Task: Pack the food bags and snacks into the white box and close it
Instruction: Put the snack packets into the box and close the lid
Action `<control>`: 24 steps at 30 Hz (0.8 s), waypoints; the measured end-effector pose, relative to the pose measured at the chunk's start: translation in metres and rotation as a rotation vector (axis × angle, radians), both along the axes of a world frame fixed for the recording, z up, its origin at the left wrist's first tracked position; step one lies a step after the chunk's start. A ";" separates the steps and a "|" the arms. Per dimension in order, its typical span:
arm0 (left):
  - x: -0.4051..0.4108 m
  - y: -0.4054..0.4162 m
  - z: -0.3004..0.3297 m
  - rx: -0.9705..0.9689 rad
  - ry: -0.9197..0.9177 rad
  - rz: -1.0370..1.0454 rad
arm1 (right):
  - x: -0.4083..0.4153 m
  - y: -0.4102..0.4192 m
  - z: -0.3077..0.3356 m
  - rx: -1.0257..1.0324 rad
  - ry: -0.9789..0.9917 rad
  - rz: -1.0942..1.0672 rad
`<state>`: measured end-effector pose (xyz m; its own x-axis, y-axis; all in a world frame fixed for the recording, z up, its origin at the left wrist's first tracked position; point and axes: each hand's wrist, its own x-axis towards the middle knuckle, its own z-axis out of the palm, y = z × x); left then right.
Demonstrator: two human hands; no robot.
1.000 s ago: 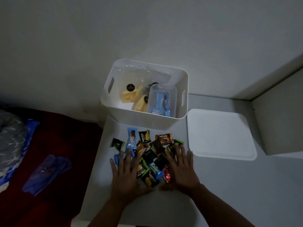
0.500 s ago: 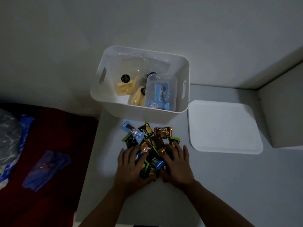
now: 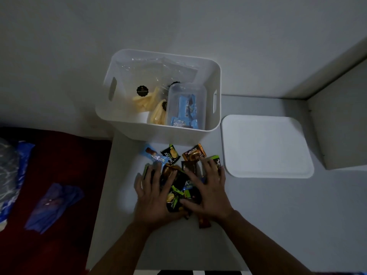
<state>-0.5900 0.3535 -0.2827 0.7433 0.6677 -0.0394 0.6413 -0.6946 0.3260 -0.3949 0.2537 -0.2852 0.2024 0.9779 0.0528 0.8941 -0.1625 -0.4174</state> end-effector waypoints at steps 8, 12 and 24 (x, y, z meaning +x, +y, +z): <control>0.003 0.003 -0.027 0.019 -0.052 -0.109 | -0.002 -0.011 -0.031 0.010 -0.008 -0.054; 0.011 0.001 -0.028 0.087 -0.103 -0.103 | -0.001 -0.004 -0.036 -0.003 0.017 -0.084; 0.038 0.026 0.003 -0.167 -0.038 -0.012 | 0.032 0.025 -0.005 -0.119 0.161 -0.052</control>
<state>-0.5515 0.3799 -0.2800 0.7546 0.6451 -0.1206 0.6180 -0.6368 0.4610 -0.3628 0.2791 -0.2899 0.2496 0.9633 -0.0992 0.8064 -0.2635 -0.5294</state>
